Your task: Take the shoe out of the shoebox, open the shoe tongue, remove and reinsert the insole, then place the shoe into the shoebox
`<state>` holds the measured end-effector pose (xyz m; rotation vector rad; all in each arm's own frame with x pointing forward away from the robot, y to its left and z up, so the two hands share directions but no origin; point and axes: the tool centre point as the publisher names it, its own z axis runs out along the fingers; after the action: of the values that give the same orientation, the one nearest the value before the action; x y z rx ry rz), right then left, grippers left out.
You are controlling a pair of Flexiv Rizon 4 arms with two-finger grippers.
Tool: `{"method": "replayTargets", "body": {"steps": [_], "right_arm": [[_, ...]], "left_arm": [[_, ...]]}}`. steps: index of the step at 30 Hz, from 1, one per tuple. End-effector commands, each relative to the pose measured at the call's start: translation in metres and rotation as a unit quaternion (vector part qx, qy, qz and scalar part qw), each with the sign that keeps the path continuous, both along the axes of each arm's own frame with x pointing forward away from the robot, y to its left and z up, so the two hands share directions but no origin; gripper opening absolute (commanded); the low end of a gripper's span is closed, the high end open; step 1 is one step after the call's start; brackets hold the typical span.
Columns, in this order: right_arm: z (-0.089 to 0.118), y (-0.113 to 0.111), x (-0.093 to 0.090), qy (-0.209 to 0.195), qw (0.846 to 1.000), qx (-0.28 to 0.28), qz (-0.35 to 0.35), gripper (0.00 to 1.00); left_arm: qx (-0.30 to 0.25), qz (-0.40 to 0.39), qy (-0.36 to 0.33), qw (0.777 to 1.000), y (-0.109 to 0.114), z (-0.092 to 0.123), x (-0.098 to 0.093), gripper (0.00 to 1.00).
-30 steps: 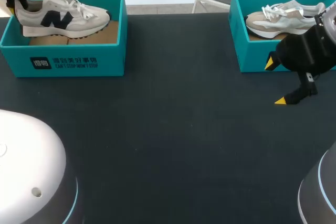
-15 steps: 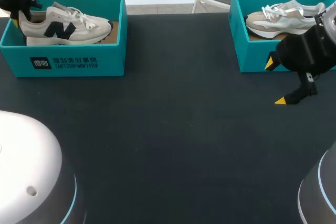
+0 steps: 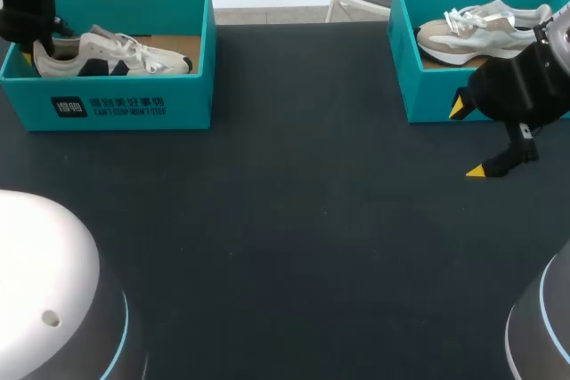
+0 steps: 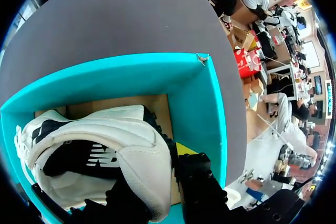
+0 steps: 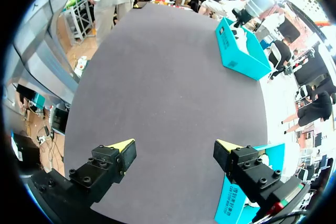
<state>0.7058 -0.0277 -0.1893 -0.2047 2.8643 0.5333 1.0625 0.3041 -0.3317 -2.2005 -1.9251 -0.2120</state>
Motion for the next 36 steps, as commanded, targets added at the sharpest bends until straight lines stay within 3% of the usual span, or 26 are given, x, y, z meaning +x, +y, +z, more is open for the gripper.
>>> {"method": "replayTargets", "body": {"steps": [1,14,22,23,24,25,27,28,30,36], "right_arm": [[-0.001,0.001,0.002,0.001,1.0,-0.001,0.0,1.0],[-0.001,0.001,0.002,0.001,1.0,-0.001,0.0,1.0],[-0.001,0.001,0.002,0.001,1.0,-0.001,0.0,1.0],[-0.001,0.001,0.002,0.001,1.0,-0.001,0.0,1.0],[-0.001,0.001,0.002,0.001,1.0,-0.001,0.0,1.0],[-0.001,0.001,0.002,0.001,1.0,-0.001,0.0,1.0],[-0.001,0.001,0.002,0.001,1.0,-0.001,0.0,1.0],[-0.001,0.001,0.002,0.001,1.0,-0.001,0.0,1.0],[-0.001,0.001,0.002,0.001,1.0,-0.001,0.0,1.0],[-0.001,0.001,0.002,0.001,1.0,-0.001,0.0,1.0]], "left_arm": [[-0.002,-0.003,-0.005,1.0,0.001,-0.008,-0.004,0.0],[0.016,-0.005,0.007,1.0,0.002,-0.042,-0.014,0.0],[0.021,-0.016,0.014,1.0,0.002,-0.05,-0.017,0.0],[0.021,-0.016,0.013,1.0,0.002,-0.051,-0.017,0.04],[0.019,-0.017,0.015,1.0,0.002,-0.051,-0.017,0.39],[0.017,-0.016,0.016,1.0,0.002,-0.051,-0.017,0.46],[0.016,-0.015,0.017,1.0,0.003,-0.05,-0.017,0.76],[0.015,-0.014,0.016,1.0,0.004,-0.049,-0.017,0.84],[0.012,-0.014,0.016,1.0,0.005,-0.046,-0.017,0.96],[-0.019,-0.009,0.016,1.0,0.001,-0.019,-0.014,0.93]]}}
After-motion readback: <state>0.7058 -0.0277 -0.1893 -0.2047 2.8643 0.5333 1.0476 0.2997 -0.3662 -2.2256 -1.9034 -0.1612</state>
